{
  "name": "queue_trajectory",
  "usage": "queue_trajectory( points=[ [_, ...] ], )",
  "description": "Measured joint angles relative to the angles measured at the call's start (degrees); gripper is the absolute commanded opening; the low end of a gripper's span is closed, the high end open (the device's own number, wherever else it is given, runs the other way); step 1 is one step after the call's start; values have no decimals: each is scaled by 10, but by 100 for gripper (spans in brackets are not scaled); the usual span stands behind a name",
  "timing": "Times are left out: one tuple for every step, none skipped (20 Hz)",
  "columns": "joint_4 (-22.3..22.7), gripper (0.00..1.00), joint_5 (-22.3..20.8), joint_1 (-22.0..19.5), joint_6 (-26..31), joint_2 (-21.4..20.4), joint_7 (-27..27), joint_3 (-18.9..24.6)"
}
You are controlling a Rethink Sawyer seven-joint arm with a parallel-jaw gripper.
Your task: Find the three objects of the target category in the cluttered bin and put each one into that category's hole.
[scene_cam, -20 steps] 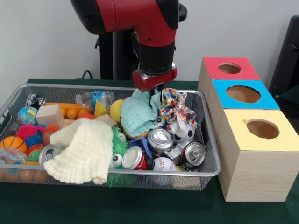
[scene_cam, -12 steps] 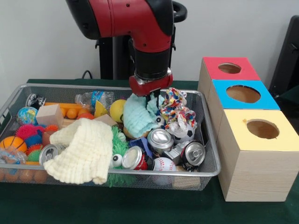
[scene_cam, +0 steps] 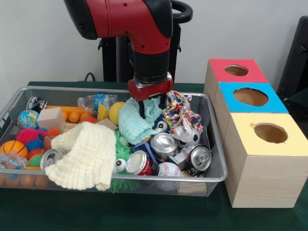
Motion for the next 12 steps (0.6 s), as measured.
queue_trajectory(
  points=[
    [0,100,1,0,0,0,0,0],
    [0,100,2,-1,0,0,0,0],
    [0,100,5,-3,0,0,0,0],
    [0,100,7,-4,0,0,0,0],
    [0,100,9,-7,1,1,0,0],
    [0,100,12,-9,1,1,0,0],
    [-3,100,17,-13,6,3,0,1],
    [-6,100,21,-15,11,5,0,1],
    [-15,100,28,-21,30,9,0,3],
    [-19,100,30,-22,38,11,0,4],
    [-23,100,33,-24,47,12,0,5],
    [-30,100,36,-26,61,14,0,7]
  ],
)
